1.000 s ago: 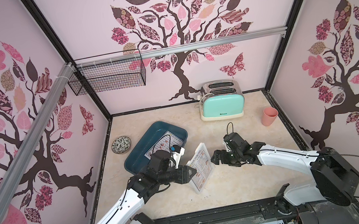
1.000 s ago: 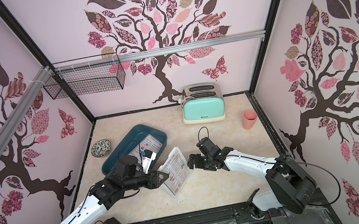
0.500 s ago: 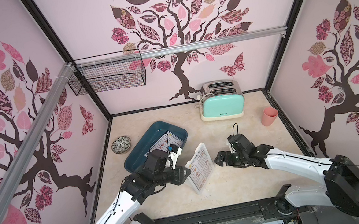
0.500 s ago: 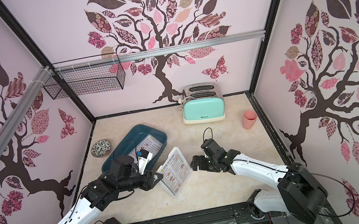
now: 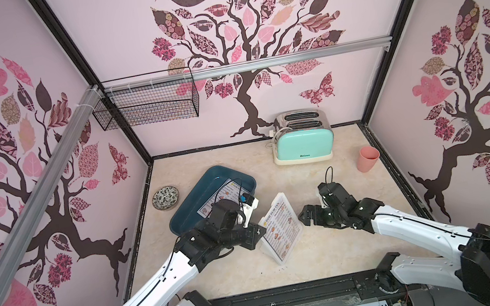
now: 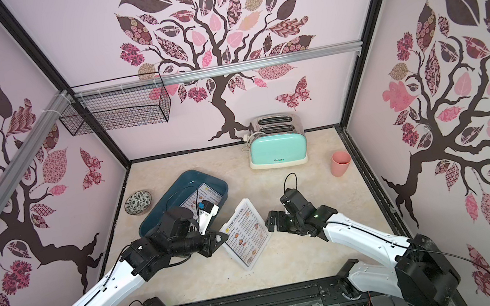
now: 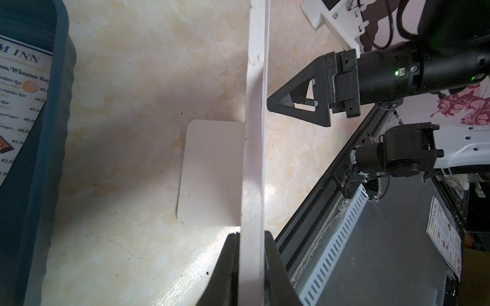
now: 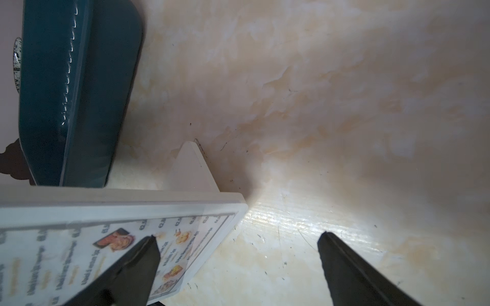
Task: Replace the menus in the menu holders
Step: Adjust the menu holder at the center of the board, then take out the menu from the menu holder.
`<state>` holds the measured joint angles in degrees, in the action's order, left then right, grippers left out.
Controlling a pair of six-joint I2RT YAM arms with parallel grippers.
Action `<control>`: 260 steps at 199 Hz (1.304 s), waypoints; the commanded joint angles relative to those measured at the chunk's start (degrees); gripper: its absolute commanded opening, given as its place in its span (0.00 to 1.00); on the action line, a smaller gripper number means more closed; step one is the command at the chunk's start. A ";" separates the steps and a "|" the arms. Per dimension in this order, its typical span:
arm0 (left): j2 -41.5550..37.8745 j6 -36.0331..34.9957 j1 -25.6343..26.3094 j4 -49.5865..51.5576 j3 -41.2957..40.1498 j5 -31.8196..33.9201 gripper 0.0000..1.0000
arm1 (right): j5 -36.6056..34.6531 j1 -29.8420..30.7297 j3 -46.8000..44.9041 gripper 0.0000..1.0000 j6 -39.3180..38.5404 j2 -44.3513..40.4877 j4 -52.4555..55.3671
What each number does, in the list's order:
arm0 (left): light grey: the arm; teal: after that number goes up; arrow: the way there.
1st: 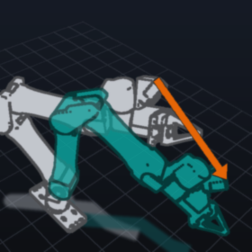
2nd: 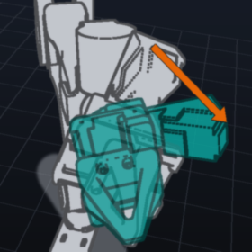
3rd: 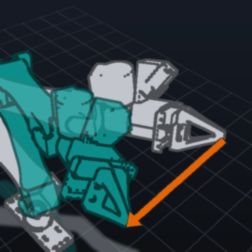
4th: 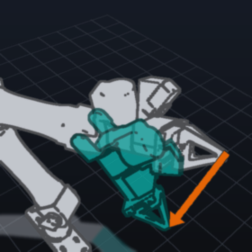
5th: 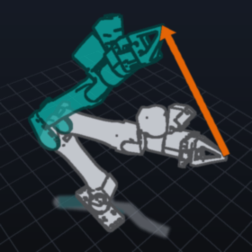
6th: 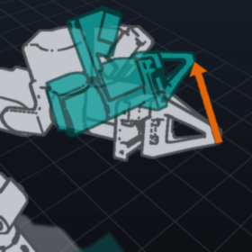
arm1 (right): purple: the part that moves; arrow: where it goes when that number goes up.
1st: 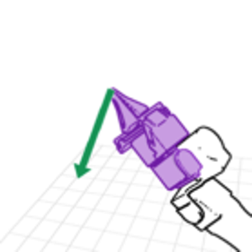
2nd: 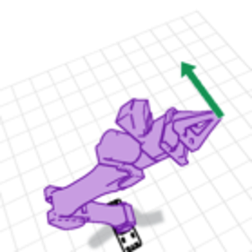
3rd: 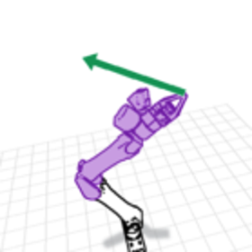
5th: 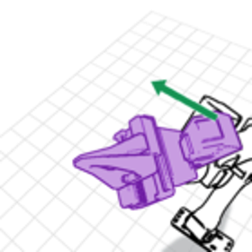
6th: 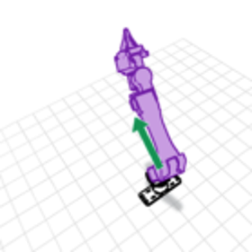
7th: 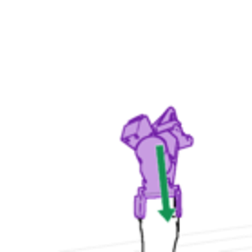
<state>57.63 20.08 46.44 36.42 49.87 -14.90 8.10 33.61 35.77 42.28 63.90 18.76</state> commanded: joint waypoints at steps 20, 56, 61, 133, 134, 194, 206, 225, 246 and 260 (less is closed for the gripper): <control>4.41 0.40 7.32 -4.19 3.73 13.86 0.11 | -1.13 -2.87 -0.69 1.00 -1.62 -3.25 4.54; 6.28 0.23 9.73 -3.78 5.59 17.52 0.35 | -2.10 -4.34 -1.60 1.00 -2.47 -7.12 7.54; 6.08 -0.42 9.73 -3.04 5.85 17.80 0.40 | -2.15 -4.42 -1.59 1.00 -2.55 -7.64 8.10; 5.63 -5.56 -1.78 7.26 17.28 -2.42 0.65 | 3.85 -3.81 -1.49 0.99 -1.68 -13.65 14.81; 5.86 -5.48 -1.78 7.26 17.50 -2.64 0.65 | 3.85 -3.68 -1.49 0.99 -1.59 -13.59 14.76; 18.72 -1.93 -1.87 12.47 26.88 -3.83 0.54 | 2.12 3.92 1.14 0.97 4.15 -5.46 12.69; 19.85 -1.27 -1.82 11.89 27.32 -4.63 0.50 | 2.23 3.92 0.81 0.97 4.59 -5.62 11.42; 21.99 -1.19 -1.80 12.73 28.79 -5.22 0.49 | 3.14 3.92 0.53 0.97 4.42 -5.01 10.32; 24.03 -1.79 -1.81 14.00 30.31 -4.79 0.47 | 3.54 3.95 0.38 0.98 4.30 -4.05 9.91; 25.19 -1.94 -1.82 14.41 31.13 -4.70 0.43 | 3.67 3.93 0.27 0.98 4.37 -3.87 9.07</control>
<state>81.32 18.46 44.66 49.19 78.72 -18.94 11.16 37.34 34.41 45.87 59.61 28.93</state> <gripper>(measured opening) 0.454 0.976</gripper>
